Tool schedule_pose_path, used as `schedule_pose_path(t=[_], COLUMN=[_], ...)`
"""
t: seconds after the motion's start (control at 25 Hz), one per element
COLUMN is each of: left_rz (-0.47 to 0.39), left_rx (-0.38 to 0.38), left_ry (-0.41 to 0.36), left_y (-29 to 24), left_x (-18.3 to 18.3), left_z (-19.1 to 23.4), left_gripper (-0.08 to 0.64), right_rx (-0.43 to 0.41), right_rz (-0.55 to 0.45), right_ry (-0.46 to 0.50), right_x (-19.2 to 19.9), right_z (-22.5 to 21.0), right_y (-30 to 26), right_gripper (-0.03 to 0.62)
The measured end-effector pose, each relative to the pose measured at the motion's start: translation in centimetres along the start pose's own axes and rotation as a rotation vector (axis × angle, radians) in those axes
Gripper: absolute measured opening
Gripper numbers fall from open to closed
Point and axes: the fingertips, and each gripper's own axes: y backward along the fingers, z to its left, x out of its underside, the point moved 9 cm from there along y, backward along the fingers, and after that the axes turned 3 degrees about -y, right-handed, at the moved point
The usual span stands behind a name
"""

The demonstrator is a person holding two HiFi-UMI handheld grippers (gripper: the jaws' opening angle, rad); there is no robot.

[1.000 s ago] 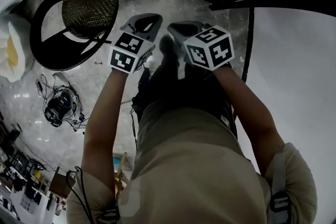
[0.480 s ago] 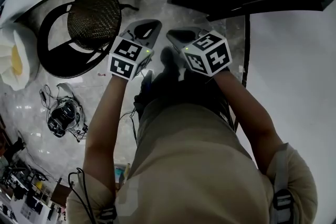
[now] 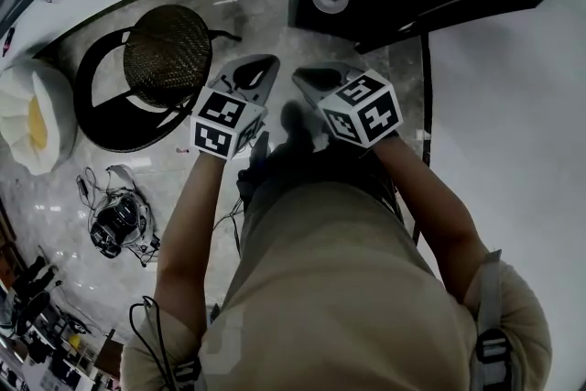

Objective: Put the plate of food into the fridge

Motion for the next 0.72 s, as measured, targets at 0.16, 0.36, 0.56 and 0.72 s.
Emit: schedule_pose_path(t=[0.16,0.36,0.56,0.72], left_rz=[0.012,-0.028,-0.043,-0.043], left_rx=[-0.033,-0.057,-0.101,-0.120], left_ry=[-0.035,-0.105,-0.096,-0.081], left_y=[-0.2,-0.5,-0.4,-0.3], left_x=[-1.3,-3.3,-3.9,-3.8], left_z=[-0.8,-2.4,-4.3,-5.7], left_gripper=[0.009,0.009,0.009,0.009], right_rx=[-0.009,-0.036,-0.033,-0.051], right_rz=[-0.039,-0.102,-0.108,-0.113], right_ry=[0.012,0.016,0.026,0.025], right_x=[-0.4,-0.5,0.4,1.5], right_z=[-0.3,-0.6,-1.4,-1.7], right_y=[1.6,3.7,5.7,7.2], right_gripper=[0.034,0.031,0.031,0.031])
